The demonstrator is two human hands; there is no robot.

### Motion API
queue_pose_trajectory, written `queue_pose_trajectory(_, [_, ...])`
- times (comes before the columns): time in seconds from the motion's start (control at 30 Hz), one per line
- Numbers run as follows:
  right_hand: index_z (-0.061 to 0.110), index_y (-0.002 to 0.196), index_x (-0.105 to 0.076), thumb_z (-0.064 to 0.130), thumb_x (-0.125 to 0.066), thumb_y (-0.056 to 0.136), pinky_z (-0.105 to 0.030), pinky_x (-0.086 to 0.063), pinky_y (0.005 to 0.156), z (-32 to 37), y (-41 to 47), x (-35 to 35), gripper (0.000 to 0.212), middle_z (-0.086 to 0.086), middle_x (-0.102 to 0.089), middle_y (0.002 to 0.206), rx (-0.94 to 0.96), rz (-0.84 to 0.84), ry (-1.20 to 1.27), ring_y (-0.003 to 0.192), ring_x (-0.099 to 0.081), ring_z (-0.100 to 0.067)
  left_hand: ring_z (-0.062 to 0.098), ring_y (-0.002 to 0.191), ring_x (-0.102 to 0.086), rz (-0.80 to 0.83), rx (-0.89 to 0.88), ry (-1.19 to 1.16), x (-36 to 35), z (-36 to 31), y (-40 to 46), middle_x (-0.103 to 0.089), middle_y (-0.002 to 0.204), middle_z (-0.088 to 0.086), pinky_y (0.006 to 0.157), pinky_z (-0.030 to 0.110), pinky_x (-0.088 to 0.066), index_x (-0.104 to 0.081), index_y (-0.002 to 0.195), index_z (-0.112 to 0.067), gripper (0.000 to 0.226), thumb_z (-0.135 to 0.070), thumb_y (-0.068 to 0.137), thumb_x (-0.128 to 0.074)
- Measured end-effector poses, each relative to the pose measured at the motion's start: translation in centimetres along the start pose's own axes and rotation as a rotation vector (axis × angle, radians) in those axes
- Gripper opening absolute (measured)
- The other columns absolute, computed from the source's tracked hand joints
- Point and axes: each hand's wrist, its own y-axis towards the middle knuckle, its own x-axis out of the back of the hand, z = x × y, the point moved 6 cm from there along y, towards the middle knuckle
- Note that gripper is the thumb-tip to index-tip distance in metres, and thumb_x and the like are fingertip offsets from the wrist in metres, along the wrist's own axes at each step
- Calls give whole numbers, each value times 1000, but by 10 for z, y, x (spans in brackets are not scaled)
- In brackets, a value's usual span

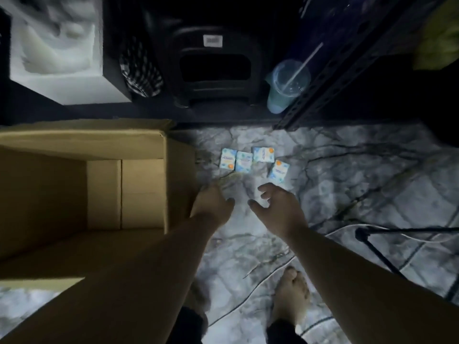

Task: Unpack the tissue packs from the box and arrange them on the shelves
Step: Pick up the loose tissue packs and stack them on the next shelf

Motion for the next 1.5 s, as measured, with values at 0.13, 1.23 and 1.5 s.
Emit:
queue_pose_trajectory(0.13, [19,121,-68,41,-76,87,-36,-54,89,-26,49,-12,41,-5,-71,116,50,-50,34,107,-66,-26,34,129,-59,-177,24,-297,-29,1,31,-62,139,12,95,26,-43,-45,146,-11,57,-27,96,-67])
queue_pose_trajectory(1.23, [19,126,-64,69,-65,55,-46,-48,96,-48,75,16,88,-5,-65,123,262,-330,-36,117,-56,-28,13,95,-69,-485,79,-858,-34,-26,16,-72,106,-1,73,22,-49,-63,112,-19,29,-24,89,-81])
queue_pose_trajectory(1.5, [26,127,-53,28,-94,70,-23,-49,74,-13,-81,109,70,6,-64,116,77,-265,265,95,-60,-4,-3,88,-66,-287,-32,-815,22,-73,-160,-69,100,-12,74,12,-52,-59,108,-28,31,-19,89,-82])
